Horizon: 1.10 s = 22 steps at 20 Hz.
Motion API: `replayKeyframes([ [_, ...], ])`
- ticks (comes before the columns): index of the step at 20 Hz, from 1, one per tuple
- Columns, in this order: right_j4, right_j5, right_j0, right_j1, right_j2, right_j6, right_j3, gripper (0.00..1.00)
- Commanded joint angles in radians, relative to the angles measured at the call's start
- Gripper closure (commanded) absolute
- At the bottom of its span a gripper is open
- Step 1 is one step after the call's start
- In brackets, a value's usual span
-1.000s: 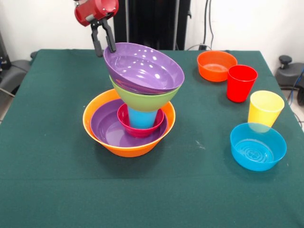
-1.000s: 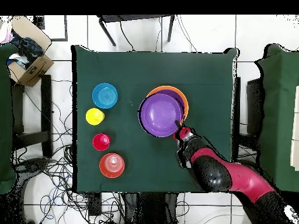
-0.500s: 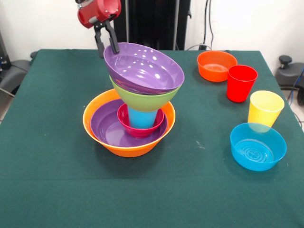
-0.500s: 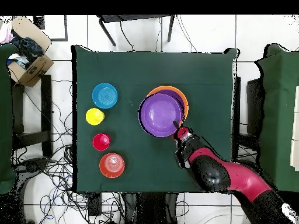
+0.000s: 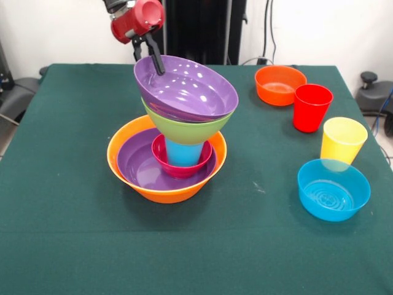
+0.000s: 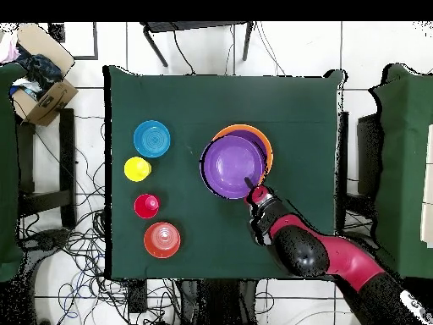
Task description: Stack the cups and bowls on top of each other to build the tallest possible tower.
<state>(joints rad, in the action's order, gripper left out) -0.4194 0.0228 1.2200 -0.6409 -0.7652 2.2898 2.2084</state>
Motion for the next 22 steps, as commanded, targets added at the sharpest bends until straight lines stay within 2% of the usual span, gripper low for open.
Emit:
replayKeyframes([
  [1,-0.010,-0.084,-0.020,0.087,-0.032,0.014,-0.029,0.00],
  [17,-0.002,-0.108,-0.017,0.086,-0.042,0.003,-0.040,0.00],
  [22,-0.004,-0.106,-0.007,0.107,-0.050,0.002,-0.040,0.00],
])
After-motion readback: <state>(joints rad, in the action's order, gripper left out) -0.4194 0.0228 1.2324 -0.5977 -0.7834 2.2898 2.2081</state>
